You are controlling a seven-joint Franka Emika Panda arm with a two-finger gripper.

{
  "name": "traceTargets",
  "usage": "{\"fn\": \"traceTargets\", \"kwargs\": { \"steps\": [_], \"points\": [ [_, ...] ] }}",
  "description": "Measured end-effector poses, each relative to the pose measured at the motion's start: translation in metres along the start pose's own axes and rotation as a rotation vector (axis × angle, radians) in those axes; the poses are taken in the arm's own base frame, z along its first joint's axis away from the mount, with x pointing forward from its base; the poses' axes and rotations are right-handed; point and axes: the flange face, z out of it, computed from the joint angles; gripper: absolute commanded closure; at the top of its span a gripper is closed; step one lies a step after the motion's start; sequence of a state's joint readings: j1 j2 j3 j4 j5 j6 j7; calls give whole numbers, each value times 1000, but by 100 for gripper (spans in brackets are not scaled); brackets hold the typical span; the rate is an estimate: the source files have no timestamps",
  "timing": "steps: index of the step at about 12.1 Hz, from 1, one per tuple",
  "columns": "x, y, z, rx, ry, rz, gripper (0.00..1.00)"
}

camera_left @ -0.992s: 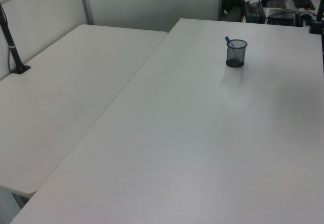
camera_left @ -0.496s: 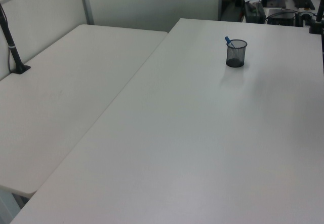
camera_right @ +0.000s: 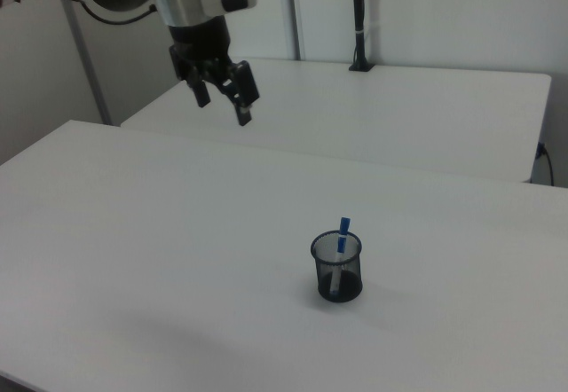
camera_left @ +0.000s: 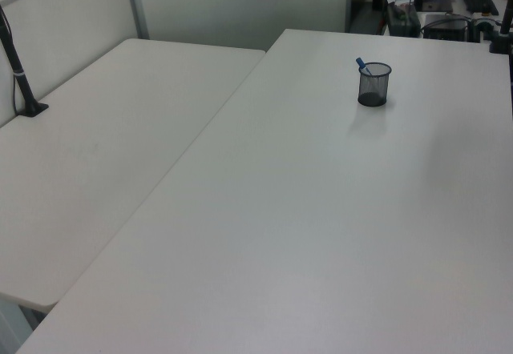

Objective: Insert the marker

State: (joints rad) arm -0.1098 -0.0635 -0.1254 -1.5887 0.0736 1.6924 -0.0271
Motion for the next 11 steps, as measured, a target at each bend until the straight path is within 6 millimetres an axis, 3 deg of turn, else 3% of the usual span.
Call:
{"fn": "traceTargets", "kwargs": {
  "steps": [4, 11],
  "points": [
    [-4, -42, 17, 9, -73, 0, 0],
    [11, -67, 50, -94, -77, -97, 0]
  ]
}}
